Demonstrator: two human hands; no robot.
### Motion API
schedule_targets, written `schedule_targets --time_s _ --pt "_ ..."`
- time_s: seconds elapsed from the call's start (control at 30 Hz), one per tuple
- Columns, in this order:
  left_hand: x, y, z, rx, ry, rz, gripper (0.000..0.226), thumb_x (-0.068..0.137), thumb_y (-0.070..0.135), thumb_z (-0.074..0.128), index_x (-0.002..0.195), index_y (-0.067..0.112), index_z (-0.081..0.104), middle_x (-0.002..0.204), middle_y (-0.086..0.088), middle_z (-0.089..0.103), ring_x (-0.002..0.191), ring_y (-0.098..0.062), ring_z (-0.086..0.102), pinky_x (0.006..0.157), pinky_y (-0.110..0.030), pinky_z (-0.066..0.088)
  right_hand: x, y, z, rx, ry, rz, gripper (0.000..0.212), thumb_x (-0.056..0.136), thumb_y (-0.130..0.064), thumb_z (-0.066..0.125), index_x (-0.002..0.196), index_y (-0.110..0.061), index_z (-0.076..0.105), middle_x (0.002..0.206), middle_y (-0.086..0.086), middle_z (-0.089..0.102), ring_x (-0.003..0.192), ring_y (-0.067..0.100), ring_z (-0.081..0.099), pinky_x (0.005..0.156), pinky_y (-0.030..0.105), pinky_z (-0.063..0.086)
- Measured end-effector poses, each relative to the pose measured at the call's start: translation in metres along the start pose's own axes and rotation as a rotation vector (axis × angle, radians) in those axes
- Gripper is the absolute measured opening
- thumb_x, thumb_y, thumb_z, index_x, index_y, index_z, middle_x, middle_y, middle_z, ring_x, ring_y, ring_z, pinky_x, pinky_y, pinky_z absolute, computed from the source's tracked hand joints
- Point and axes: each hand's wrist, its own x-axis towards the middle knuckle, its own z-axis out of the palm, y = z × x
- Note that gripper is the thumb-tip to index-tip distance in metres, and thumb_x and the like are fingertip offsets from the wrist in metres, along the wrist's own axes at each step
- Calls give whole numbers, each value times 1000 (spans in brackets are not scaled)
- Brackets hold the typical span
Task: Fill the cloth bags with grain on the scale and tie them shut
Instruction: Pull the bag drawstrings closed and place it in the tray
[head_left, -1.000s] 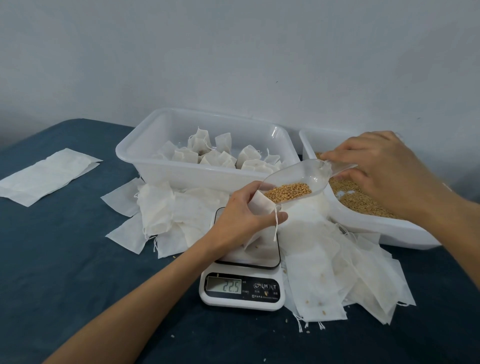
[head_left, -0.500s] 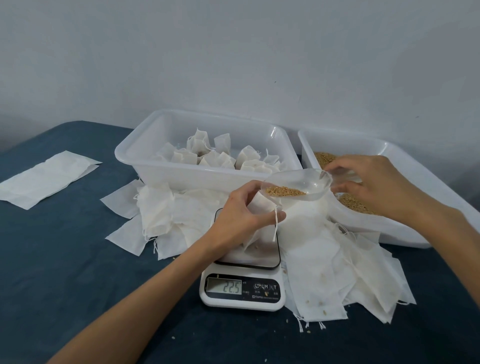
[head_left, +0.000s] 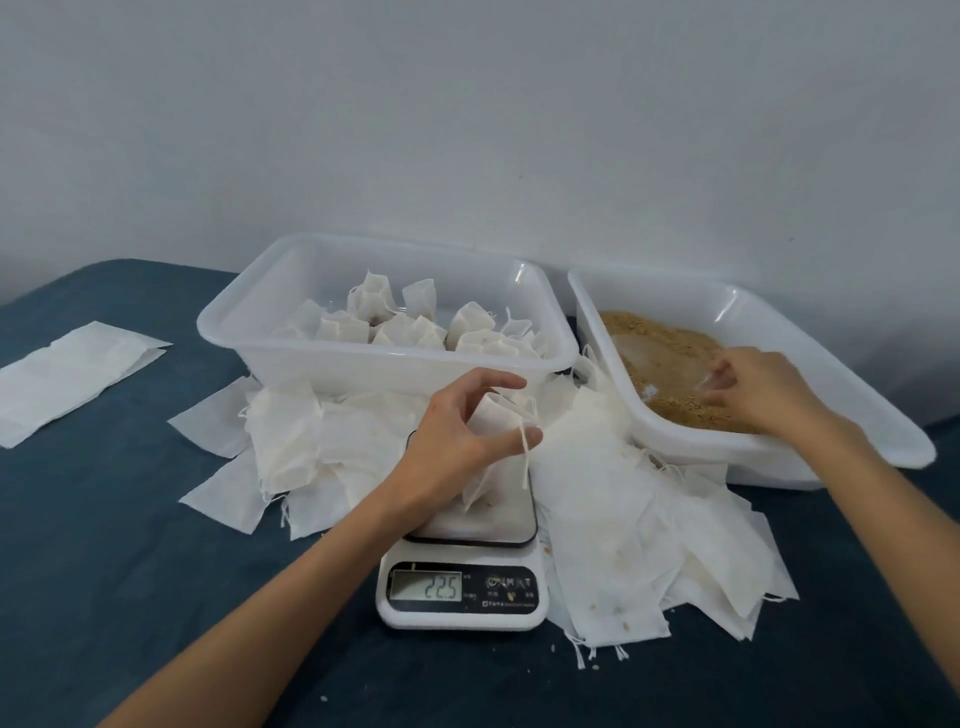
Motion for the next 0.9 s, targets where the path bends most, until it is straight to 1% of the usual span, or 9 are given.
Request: schedule_targets --time_s 0.13,0.3,0.37,0.4,0.5,0.57,0.67,0.8,0.9 --pt "1 -1 -1 -3 4 13 43 72 32 86 112 33 72 97 6 74 92 -18 70 90 -38 58 5 -6 12 -119 -82 40 13 89 -17 75 97 -8 73 98 10 72 80 22 63 78 37 54" --pt "1 -1 0 1 -18 1 36 73 33 85 107 34 75 97 6 74 91 -15 69 92 -42 57 9 -10 16 -204 -187 74 14 91 -14 68 103 -7 72 102 10 72 90 24 66 86 38 56" --pt "1 0 0 -2 -22 -6 34 74 32 85 106 34 75 96 8 74 90 -14 68 91 -42 56 4 -14 10 -257 -140 76 17 90 -12 69 107 -7 69 105 10 70 91 26 65 83 39 55" --pt "0 0 0 0 -23 -7 33 75 31 85 106 34 75 96 9 74 91 -14 68 91 -42 56 0 -18 6 -262 -46 57 21 90 -14 70 110 -8 67 106 10 69 93 27 65 81 39 54" --pt "1 -3 0 14 -39 7 28 85 17 85 109 28 75 102 12 74 94 -9 68 87 -31 54 -29 -51 -3 37 352 -154 23 95 -22 68 116 -14 64 102 2 69 91 22 65 79 39 54" --pt "1 -3 0 15 -44 17 26 90 7 80 111 22 75 100 9 75 91 -6 69 82 -22 51 -62 -87 -2 333 456 -356 11 97 -25 63 106 -20 67 90 -8 70 78 12 65 71 33 55" --pt "2 -2 -2 19 -1 52 24 90 1 77 110 15 75 99 0 79 92 -9 73 80 -20 53 -106 -130 19 560 383 -514 8 98 -29 62 92 -26 67 70 -13 64 62 9 61 58 24 47" --pt "4 2 -7 -3 113 82 18 88 2 79 103 13 78 97 -5 81 99 -24 76 91 -41 57 -114 -143 53 776 322 -439 9 98 -22 65 91 -20 68 63 -10 63 62 11 64 59 15 43" --pt "6 8 -12 80 208 136 14 89 7 79 97 19 80 95 3 80 96 -18 74 88 -37 54 -111 -140 68 816 255 -426 10 99 -25 63 92 -22 68 61 -11 63 62 10 64 59 12 40"
